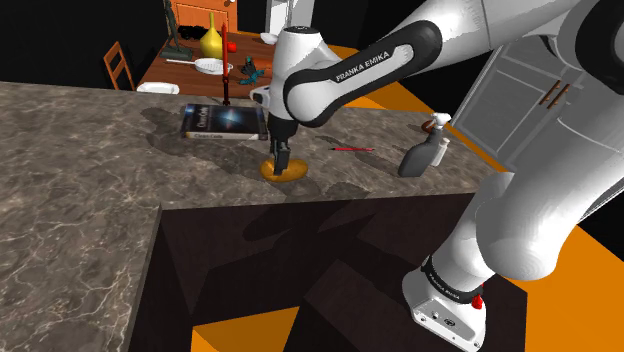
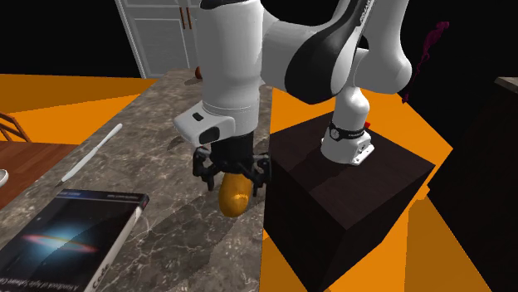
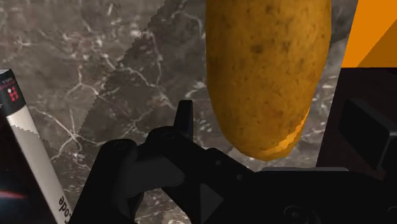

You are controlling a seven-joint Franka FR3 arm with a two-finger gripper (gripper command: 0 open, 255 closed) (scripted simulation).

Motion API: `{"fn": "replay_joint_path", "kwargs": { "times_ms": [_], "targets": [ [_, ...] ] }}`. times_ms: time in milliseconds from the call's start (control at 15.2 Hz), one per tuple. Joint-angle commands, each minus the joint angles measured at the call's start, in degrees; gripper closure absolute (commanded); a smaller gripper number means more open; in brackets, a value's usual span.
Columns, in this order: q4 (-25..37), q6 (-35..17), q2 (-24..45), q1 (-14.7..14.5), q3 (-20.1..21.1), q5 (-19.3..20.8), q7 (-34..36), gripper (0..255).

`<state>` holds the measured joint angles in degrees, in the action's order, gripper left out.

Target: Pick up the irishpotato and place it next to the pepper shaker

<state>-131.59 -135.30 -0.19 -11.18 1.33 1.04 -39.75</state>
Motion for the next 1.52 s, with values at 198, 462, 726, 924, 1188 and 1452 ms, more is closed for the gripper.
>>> {"fn": "replay_joint_path", "kwargs": {
  "times_ms": [198, 462, 726, 924, 1188, 1452],
  "targets": [
    [-1.0, -3.7, 2.7, 0.0, 0.0, 0.2, 0.0, 0],
    [-0.9, -3.7, 2.7, 0.0, 0.0, 0.2, 0.0, 0],
    [-0.9, -3.6, 2.7, 0.0, 0.0, 0.2, 0.0, 255],
    [-0.9, -3.6, 2.7, 0.0, 0.0, 0.2, 0.0, 255],
    [-1.0, -3.7, 2.7, 0.0, 0.0, 0.2, 0.0, 255],
    [-0.4, -2.1, 1.6, 0.0, 0.0, 0.1, -0.1, 255]
  ]
}}
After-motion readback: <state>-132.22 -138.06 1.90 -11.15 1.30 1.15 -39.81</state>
